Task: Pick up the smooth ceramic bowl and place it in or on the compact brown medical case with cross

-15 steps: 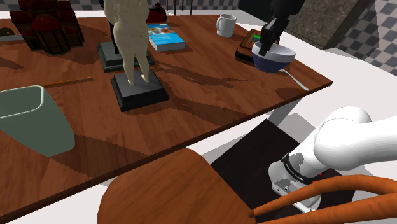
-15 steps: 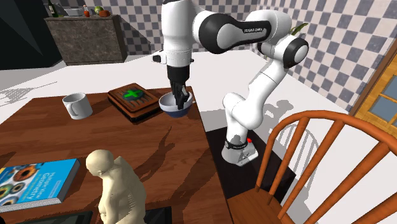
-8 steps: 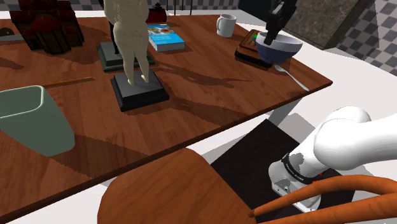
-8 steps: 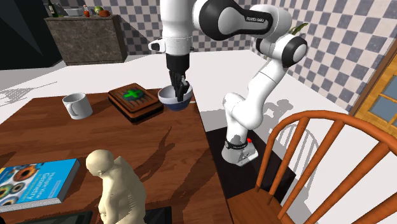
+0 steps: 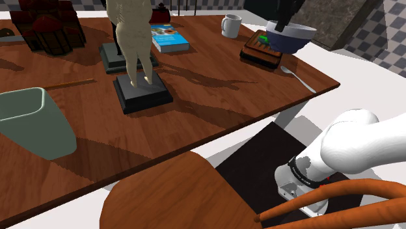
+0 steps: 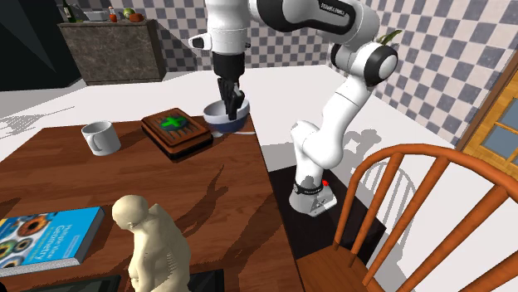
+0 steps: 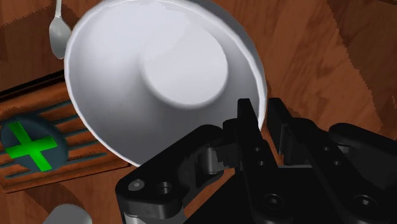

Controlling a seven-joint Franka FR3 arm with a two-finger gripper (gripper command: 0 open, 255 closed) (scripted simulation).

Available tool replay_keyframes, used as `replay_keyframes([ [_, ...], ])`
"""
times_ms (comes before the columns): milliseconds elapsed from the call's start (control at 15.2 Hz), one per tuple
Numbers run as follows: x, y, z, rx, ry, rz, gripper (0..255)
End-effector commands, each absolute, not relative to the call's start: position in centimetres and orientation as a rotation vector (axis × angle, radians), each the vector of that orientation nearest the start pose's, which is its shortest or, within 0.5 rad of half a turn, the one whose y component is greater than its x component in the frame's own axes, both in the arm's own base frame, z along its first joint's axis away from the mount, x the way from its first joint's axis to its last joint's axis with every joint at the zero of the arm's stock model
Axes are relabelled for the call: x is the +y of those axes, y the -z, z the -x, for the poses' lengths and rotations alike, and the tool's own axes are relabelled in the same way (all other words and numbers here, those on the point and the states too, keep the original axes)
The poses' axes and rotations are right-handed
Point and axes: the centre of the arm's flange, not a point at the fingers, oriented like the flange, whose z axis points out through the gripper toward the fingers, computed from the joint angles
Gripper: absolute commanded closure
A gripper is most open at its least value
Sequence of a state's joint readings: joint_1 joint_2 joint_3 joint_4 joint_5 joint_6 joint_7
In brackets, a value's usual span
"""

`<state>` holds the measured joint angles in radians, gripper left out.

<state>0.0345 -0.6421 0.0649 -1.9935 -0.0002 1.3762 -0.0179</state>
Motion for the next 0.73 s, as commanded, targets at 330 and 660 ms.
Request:
replay_keyframes([
  [330, -3.0, -70.8, -37.0, -0.166, 0.040, 3.175, 255],
  [660, -8.4, -71.7, -40.7, -0.166, 0.040, 3.175, 255],
])
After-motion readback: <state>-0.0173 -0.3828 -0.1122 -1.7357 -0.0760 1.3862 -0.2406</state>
